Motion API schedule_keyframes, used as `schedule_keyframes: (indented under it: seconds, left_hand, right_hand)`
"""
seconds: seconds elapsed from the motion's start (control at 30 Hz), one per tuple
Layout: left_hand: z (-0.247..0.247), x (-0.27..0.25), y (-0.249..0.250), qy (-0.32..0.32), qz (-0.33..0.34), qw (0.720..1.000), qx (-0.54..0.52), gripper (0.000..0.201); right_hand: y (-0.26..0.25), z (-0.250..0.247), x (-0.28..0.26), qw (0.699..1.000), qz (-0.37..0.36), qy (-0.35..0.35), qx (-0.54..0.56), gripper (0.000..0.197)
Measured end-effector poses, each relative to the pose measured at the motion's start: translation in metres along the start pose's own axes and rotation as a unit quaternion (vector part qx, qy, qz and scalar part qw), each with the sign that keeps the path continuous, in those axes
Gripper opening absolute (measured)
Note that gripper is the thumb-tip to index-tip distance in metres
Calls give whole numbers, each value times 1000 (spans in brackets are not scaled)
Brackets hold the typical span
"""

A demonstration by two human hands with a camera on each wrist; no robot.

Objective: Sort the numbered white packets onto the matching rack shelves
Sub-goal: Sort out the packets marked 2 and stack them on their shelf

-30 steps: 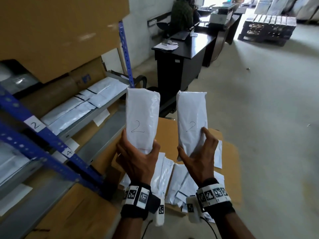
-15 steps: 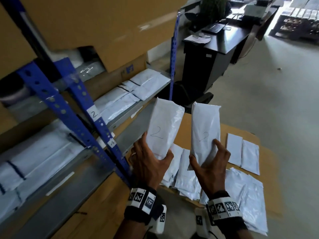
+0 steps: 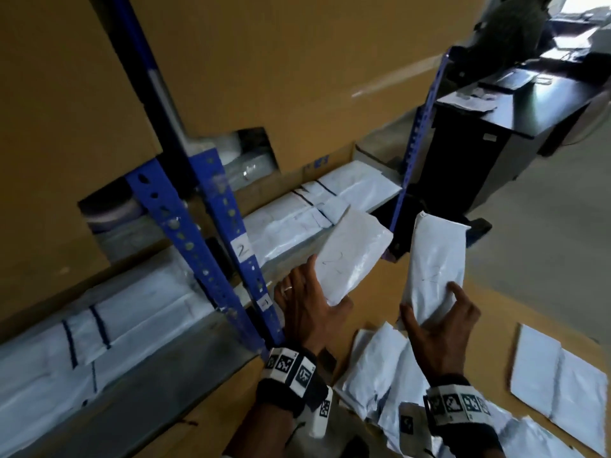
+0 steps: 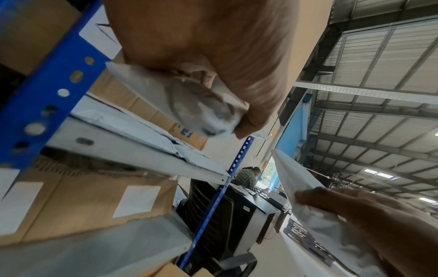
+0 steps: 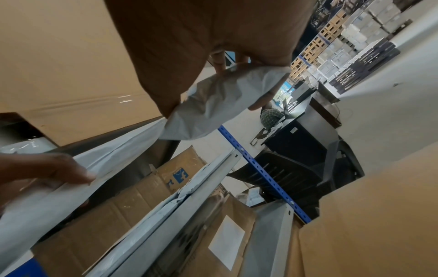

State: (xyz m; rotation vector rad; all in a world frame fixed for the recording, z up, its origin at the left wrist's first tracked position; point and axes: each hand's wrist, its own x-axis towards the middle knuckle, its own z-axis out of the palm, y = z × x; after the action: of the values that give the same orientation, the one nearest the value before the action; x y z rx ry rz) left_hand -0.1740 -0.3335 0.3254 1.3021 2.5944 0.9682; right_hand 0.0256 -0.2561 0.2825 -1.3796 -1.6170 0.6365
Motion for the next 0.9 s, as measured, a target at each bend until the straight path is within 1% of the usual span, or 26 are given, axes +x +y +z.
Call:
schedule_keyframes:
  seconds: [0.1,0.2,0.3,0.43,0.53,0.7,0.8,0.9]
  left_hand:
    - [1,39,3,-7,-3,1000,10,99]
    - [-5,73,10,5,-18,1000,21,96]
    - [-7,108,10,3,-38,998,51,93]
    - [-3,150,3,-15,-65,992,106,90]
    - [2,176,-4,-29,-95,986,133,93]
    - [11,200,-22,-62,-162,969,176,91]
    - [15,208,-31,-69,-182,960,201,94]
    - [16,213,-42,-69,-195,954,217,98]
  right_hand:
    - [2,22,32,1000,-12,-7,14,86]
    - [9,34,45,999,-14,-21,26,86]
    - [16,45,53,999,-14,-25,22,87]
    - [20,62,67,999,9,-36,21,87]
    - [17,76,79,998,18,-49,23,88]
    - [1,102,105,997,35,-69,20,88]
    - [-13,121,121,995,54,-86,25,86]
    - [-26,143,134,993,56,-105,27,85]
